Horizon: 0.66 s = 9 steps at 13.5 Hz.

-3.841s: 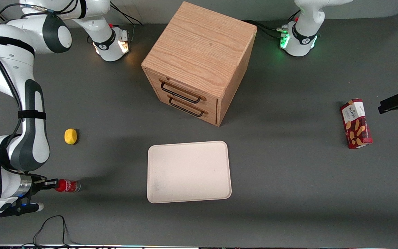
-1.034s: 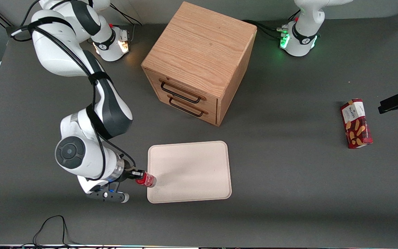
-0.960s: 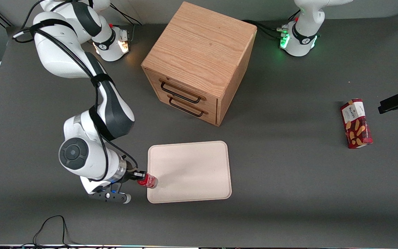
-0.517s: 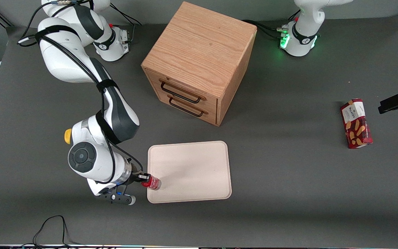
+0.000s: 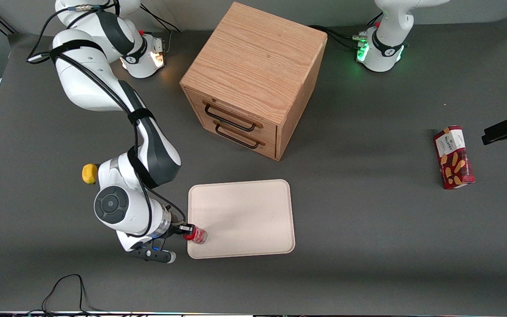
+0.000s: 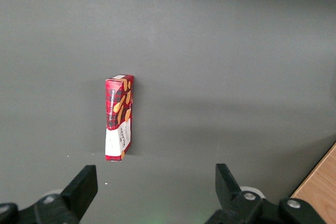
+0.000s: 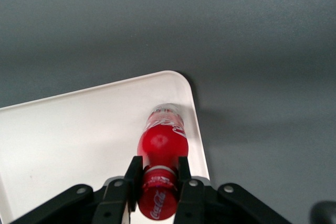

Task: Place coke bottle on tray
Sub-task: 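Lower the bottle onto the tray and open the right gripper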

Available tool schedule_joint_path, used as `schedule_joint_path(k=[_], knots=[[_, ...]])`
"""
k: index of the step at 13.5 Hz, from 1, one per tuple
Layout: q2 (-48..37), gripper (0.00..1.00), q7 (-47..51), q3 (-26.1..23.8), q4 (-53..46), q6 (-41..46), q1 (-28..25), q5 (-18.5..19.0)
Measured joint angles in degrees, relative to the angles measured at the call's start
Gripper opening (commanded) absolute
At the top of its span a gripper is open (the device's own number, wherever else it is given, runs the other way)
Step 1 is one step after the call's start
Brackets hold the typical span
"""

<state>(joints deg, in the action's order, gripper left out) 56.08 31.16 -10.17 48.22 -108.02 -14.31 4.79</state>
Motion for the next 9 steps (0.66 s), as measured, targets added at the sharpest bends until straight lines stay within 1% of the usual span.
schedule_joint_path(k=[2, 3, 4, 5, 9], knots=[[0.1, 0.0, 0.0, 0.0, 0.0, -0.2, 0.0, 0.0], [0.2, 0.28, 0.0, 0.0, 0.0, -0.2, -0.2, 0.2], [0.3, 0.69, 0.0, 0.0, 0.0, -0.4, -0.3, 0.6], [0.3, 0.99, 0.0, 0.0, 0.0, -0.6, -0.5, 0.8], [0.4, 1.0, 0.0, 0.0, 0.0, -2.0, -0.6, 1.1]])
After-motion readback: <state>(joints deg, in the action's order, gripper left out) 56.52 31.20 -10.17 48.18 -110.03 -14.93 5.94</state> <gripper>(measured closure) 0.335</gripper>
